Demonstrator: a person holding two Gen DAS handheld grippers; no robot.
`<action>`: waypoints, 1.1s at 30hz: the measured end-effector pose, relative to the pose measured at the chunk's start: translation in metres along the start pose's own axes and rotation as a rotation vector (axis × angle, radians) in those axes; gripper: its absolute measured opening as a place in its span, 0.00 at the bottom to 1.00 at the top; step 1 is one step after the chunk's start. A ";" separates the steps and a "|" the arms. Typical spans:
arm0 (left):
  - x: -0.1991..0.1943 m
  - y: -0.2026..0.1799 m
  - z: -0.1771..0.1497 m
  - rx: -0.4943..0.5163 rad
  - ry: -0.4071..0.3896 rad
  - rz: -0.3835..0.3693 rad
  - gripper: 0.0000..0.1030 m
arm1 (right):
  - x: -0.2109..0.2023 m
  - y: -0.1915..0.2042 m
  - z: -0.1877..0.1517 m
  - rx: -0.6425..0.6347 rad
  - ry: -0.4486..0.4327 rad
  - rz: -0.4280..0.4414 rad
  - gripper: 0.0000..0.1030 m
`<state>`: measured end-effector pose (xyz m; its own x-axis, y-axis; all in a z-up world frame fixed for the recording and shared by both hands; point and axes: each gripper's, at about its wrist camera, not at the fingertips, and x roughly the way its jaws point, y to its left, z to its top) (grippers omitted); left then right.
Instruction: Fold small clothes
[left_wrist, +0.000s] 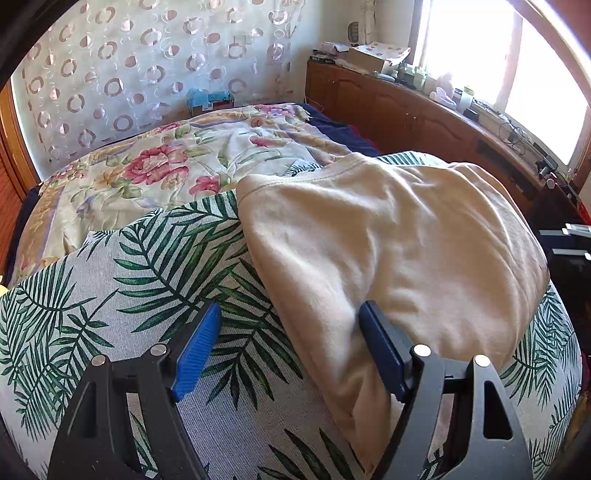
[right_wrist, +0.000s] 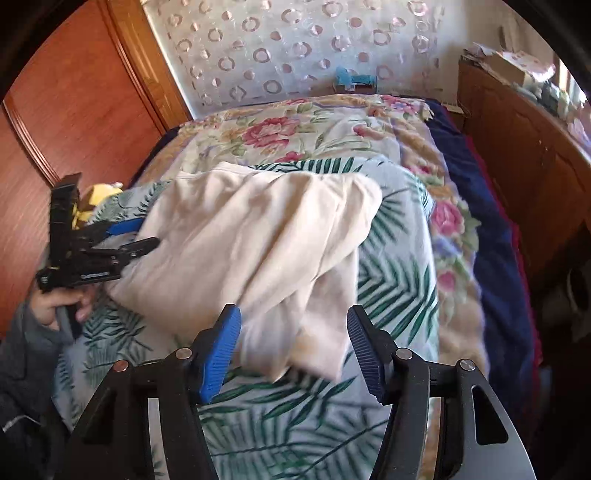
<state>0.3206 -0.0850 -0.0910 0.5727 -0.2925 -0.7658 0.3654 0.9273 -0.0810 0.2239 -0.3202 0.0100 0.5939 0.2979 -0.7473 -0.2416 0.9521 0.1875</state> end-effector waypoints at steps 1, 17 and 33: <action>0.000 0.000 0.000 0.001 0.000 0.000 0.76 | -0.001 0.005 -0.006 0.005 -0.006 0.010 0.52; 0.002 0.003 0.002 0.004 0.002 0.008 0.77 | -0.054 -0.009 -0.027 -0.104 -0.069 -0.249 0.00; 0.008 0.002 0.016 -0.072 0.021 -0.102 0.43 | 0.046 -0.033 0.002 0.023 -0.056 -0.047 0.79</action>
<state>0.3381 -0.0893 -0.0874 0.5192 -0.3820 -0.7645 0.3668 0.9076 -0.2043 0.2603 -0.3377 -0.0294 0.6466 0.2555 -0.7187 -0.1949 0.9663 0.1682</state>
